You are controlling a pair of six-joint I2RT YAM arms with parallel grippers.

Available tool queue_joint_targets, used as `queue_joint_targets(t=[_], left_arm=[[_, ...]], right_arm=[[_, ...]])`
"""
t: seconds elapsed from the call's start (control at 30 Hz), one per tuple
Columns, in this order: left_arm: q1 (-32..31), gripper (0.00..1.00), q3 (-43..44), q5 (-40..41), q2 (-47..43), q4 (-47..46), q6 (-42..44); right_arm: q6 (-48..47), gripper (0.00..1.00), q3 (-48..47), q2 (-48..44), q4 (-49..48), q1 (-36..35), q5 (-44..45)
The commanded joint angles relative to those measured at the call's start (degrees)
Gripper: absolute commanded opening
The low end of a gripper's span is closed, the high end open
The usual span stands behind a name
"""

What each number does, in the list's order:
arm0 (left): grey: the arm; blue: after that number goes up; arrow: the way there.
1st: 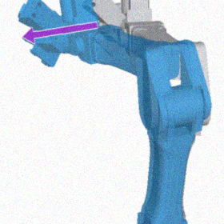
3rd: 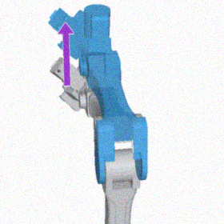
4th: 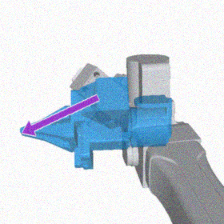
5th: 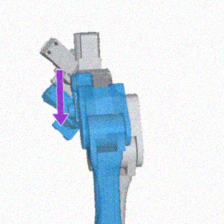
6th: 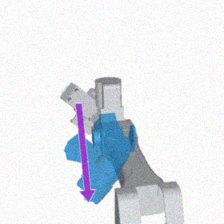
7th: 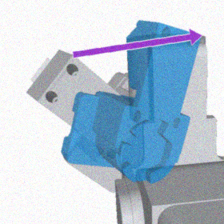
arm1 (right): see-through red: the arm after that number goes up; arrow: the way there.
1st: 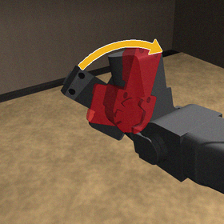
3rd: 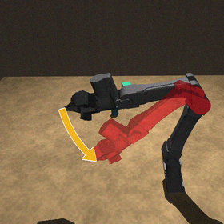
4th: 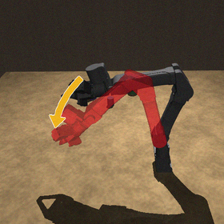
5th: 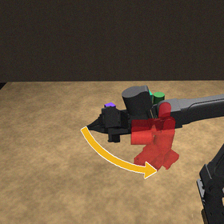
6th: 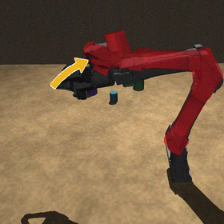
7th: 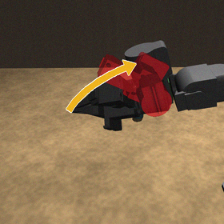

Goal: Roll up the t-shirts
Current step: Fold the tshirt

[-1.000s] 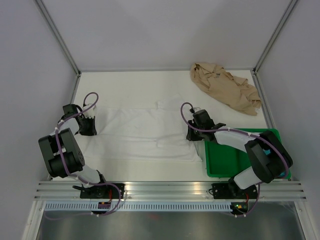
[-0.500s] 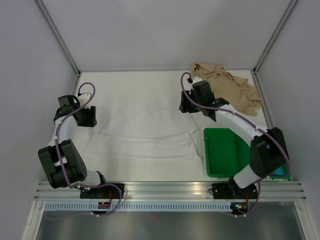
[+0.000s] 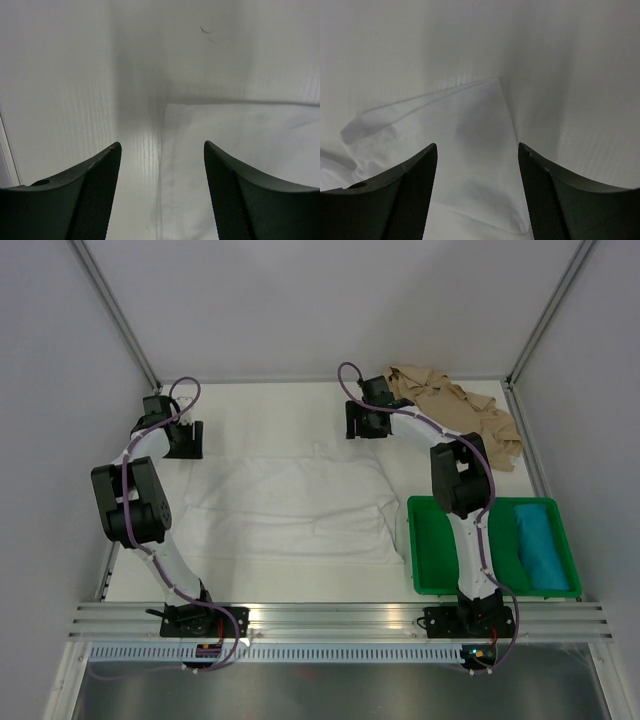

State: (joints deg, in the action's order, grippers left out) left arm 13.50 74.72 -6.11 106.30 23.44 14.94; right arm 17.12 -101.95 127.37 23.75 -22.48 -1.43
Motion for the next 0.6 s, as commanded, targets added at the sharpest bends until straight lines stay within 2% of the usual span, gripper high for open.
queue_joint_targets(t=[0.0, 0.2, 0.3, 0.33, 0.4, 0.43, 0.57], left_arm=[[0.3, 0.73, 5.69, -1.62, 3.29, 0.37, -3.95], [0.39, 0.72, 9.92, -4.7, 9.88, 2.13, -5.18], [0.39, 0.7, 11.24, -4.96, 12.0, 2.75, -5.8], [0.48, 0.67, 11.33, -5.4, 12.35, 2.84, -5.89], [0.48, 0.63, 11.24, -6.1, 12.44, 3.01, -5.89], [0.48, 0.59, 10.98, -6.98, 12.26, 2.93, -5.8], [0.39, 0.42, 11.5, -8.21, 12.53, 2.92, -5.54]], right_arm=[[-0.6, 0.72, -7.2, 6.55, 5.08, 0.33, -0.24], [-0.43, 0.66, -7.56, 10.53, 4.99, 0.51, -0.5], [-0.69, 0.52, -6.25, 9.83, 4.2, 0.51, -0.68], [-0.78, 0.43, -6.07, 9.65, 4.03, 0.51, -0.68], [-1.04, 0.34, -5.63, 8.95, 3.68, 0.51, -0.77], [-1.13, 0.25, -5.45, 8.77, 3.59, 0.51, -0.85], [-1.74, 0.07, -4.05, 7.19, 2.71, 0.59, -1.99]])
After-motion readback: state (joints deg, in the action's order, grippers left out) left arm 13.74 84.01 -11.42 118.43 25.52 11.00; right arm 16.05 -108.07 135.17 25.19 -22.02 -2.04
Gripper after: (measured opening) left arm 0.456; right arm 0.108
